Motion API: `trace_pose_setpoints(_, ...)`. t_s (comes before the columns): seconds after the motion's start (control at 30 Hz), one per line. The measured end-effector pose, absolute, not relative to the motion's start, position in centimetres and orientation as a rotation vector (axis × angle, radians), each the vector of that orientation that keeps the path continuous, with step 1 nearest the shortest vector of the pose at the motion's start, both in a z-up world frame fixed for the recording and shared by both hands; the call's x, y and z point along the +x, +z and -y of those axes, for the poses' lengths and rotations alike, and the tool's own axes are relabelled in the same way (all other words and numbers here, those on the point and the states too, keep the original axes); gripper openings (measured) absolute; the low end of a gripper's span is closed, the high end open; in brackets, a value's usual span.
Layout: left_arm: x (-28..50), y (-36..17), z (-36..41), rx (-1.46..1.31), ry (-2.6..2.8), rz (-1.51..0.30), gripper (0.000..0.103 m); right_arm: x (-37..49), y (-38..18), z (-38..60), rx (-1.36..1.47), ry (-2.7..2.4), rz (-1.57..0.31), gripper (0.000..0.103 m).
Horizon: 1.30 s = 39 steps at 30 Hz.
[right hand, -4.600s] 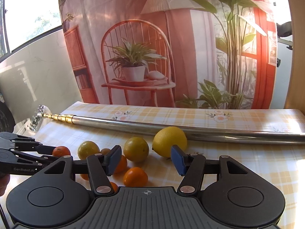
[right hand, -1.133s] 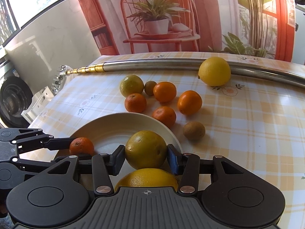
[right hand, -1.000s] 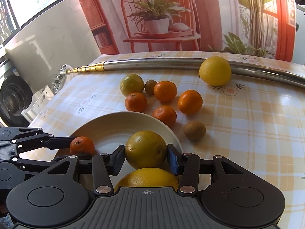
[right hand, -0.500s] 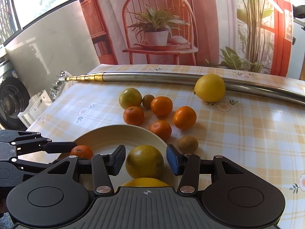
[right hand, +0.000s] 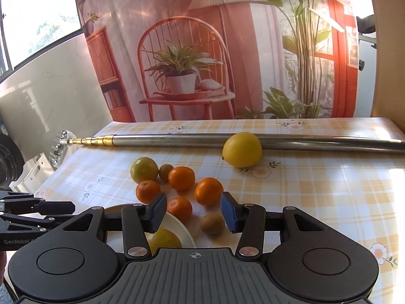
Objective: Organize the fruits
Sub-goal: 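Open left tool to drop tangerine on plate while right tool releases citrus there, then move both open tools back toward the remaining fruits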
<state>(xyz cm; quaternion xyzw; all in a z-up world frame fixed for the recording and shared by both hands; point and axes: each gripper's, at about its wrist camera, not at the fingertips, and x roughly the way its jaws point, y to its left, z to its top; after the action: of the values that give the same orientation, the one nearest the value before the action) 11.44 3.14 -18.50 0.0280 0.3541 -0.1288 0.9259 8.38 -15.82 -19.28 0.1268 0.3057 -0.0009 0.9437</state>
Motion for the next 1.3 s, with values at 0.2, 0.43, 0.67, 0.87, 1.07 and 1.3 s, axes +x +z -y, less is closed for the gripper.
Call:
trace_pose_setpoints(0.2, 13.0, -16.4, -4.6, -0.019, -0.260, -0.697, 0.040, 8.8, -18.8, 16.9, 0.247, -0.031, -0.604, 0.044)
trace_pose_setpoints(0.43, 15.6, -14.5, -5.1, -0.086, -0.288, -0.703, 0.040, 9.7, -18.1, 18.4, 0.236, -0.069, -0.592, 0.044)
trace_pose_setpoints(0.67, 18.7, -16.8, -3.2, -0.110, -0.363, -0.823, 0.040, 10.6, -18.7, 19.4, 0.261, -0.083, -0.618, 0.044)
trace_pose_setpoints(0.87, 21.2, -19.8, -1.0, -0.079, -0.370, -0.898, 0.040, 10.5, -19.2, 19.7, 0.279, -0.080, -0.620, 0.043)
trace_pose_setpoints(1.07, 23.2, -21.6, -0.8, -0.105, -0.343, -0.962, 0.040, 10.2, -19.6, 20.0, 0.298, -0.083, -0.621, 0.043)
trace_pose_setpoints(1.3, 24.3, -22.5, -0.5, -0.152, -0.334, -0.988, 0.041, 10.0, -20.3, 20.1, 0.322, -0.085, -0.631, 0.043)
